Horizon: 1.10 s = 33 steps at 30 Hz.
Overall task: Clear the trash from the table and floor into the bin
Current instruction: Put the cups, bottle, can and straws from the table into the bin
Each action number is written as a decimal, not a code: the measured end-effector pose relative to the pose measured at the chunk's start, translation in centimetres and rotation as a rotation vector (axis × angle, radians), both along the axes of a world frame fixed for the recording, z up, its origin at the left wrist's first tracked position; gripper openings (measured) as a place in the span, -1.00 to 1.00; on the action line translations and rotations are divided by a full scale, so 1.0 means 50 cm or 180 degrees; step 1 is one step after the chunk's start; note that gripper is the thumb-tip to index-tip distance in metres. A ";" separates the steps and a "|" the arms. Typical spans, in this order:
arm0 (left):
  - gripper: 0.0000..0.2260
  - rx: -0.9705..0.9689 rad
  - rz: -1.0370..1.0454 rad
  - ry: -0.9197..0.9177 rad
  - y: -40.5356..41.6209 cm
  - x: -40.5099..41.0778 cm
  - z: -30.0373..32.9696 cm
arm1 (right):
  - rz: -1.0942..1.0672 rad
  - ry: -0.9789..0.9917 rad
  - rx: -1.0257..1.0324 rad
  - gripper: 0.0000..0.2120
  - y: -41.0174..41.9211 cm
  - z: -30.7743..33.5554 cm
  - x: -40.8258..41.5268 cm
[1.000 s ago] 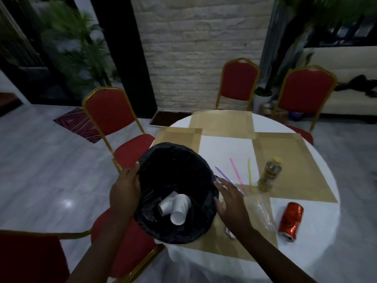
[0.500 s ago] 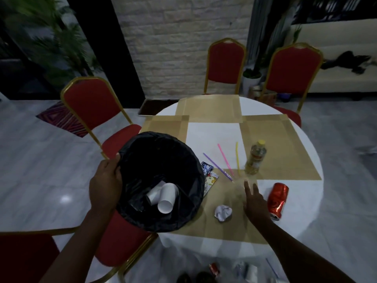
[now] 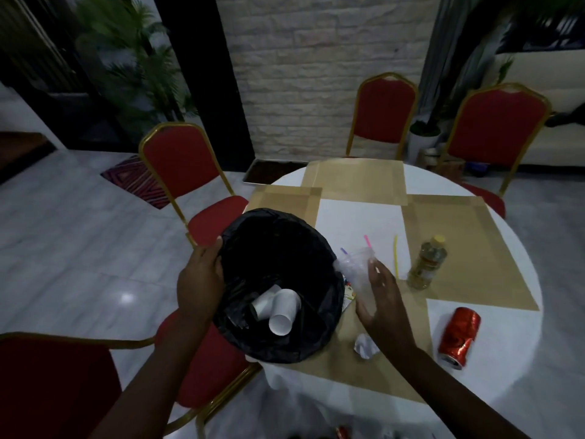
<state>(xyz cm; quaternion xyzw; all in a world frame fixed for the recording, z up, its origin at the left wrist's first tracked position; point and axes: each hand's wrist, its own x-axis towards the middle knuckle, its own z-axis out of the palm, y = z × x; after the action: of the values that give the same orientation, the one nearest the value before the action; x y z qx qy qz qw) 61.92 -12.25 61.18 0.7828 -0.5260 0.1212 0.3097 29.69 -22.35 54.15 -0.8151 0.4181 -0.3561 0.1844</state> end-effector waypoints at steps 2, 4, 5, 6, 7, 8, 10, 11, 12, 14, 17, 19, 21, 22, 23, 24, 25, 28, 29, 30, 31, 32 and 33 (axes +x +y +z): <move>-0.58 -0.0007 0.0008 0.0016 0.000 0.000 -0.001 | 0.0491 0.0003 -0.0103 -0.24 0.017 0.032 0.042; -0.57 -0.0009 -0.0005 0.0043 0.003 -0.002 -0.001 | 0.0958 0.0128 -0.0049 -0.23 0.031 0.041 0.086; -0.57 -0.0004 -0.0015 0.0063 0.004 -0.006 0.000 | 0.1133 0.0245 -0.0021 -0.23 0.036 0.038 0.106; -0.57 0.0008 -0.0011 0.0078 0.007 -0.007 0.001 | 0.1271 0.0376 -0.0019 -0.22 0.041 0.033 0.129; -0.56 0.0023 -0.0007 0.0087 0.010 -0.010 0.002 | 0.1384 0.0511 -0.0002 -0.21 0.047 0.025 0.150; -0.56 0.0037 -0.0004 0.0092 0.013 -0.012 0.004 | 0.1469 0.0659 0.0053 -0.19 0.052 0.015 0.170; -0.55 0.0070 -0.0009 0.0077 0.016 -0.015 0.005 | 0.1542 0.1041 0.0159 -0.16 0.057 -0.007 0.202; -0.55 0.0088 0.0000 0.0072 0.018 -0.016 0.005 | 0.1554 0.1213 0.0157 -0.15 0.059 -0.018 0.215; -0.55 0.0104 0.0017 0.0071 0.020 -0.018 0.007 | 0.1561 0.1348 0.0138 -0.14 0.060 -0.025 0.226; -0.54 0.0111 0.0044 0.0048 0.023 -0.022 0.007 | 0.1524 0.1580 0.0118 -0.18 0.060 -0.036 0.242; -0.54 0.0123 0.0048 0.0010 0.027 -0.027 0.010 | 0.1407 0.1826 0.0069 -0.21 0.059 -0.050 0.247; -0.54 0.0125 0.0052 0.0013 0.029 -0.030 0.013 | 0.1367 0.1779 -0.0010 -0.20 0.057 -0.053 0.239; -0.54 0.0128 0.0043 -0.0008 0.032 -0.031 0.012 | 0.1316 0.1611 -0.0164 -0.23 0.056 -0.047 0.221; -0.54 0.0136 0.0038 -0.0020 0.034 -0.029 0.012 | 0.1255 0.1484 -0.0247 -0.25 0.053 -0.041 0.208; -0.54 0.0140 0.0042 -0.0024 0.034 -0.027 0.011 | 0.1178 0.1316 -0.0309 -0.27 0.049 -0.034 0.193; -0.54 0.0142 0.0059 -0.0014 0.035 -0.025 0.009 | 0.1111 0.1110 -0.0337 -0.30 0.043 -0.027 0.176; -0.53 0.0143 0.0078 0.0006 0.035 -0.021 0.009 | 0.1068 0.0872 -0.0331 -0.34 0.036 -0.022 0.158; -0.54 0.0169 0.0081 0.0028 0.029 -0.013 0.008 | 0.0797 0.0431 -0.0339 -0.42 -0.004 -0.016 0.092; -0.55 0.0175 0.0070 0.0033 0.026 -0.012 0.008 | 0.0656 0.0444 -0.0398 -0.42 -0.020 -0.017 0.068; -0.56 0.0172 0.0069 0.0023 0.025 -0.009 0.009 | 0.0519 0.0476 -0.0459 -0.41 -0.037 -0.019 0.047; -0.57 0.0156 0.0050 -0.0003 0.022 -0.009 0.009 | 0.0354 0.0517 -0.0516 -0.40 -0.055 -0.023 0.022; -0.57 0.0137 0.0029 -0.0038 0.020 -0.008 0.008 | 0.0168 0.0558 -0.0549 -0.39 -0.072 -0.027 0.000; -0.57 0.0125 0.0011 -0.0068 0.017 -0.008 0.007 | -0.0037 0.0606 -0.0545 -0.38 -0.089 -0.031 -0.021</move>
<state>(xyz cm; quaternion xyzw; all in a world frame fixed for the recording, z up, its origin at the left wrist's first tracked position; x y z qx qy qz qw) 61.52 -11.39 61.54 0.7883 -0.5302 0.1197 0.2884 28.63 -26.79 52.60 -0.8556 0.4064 -0.3126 0.0715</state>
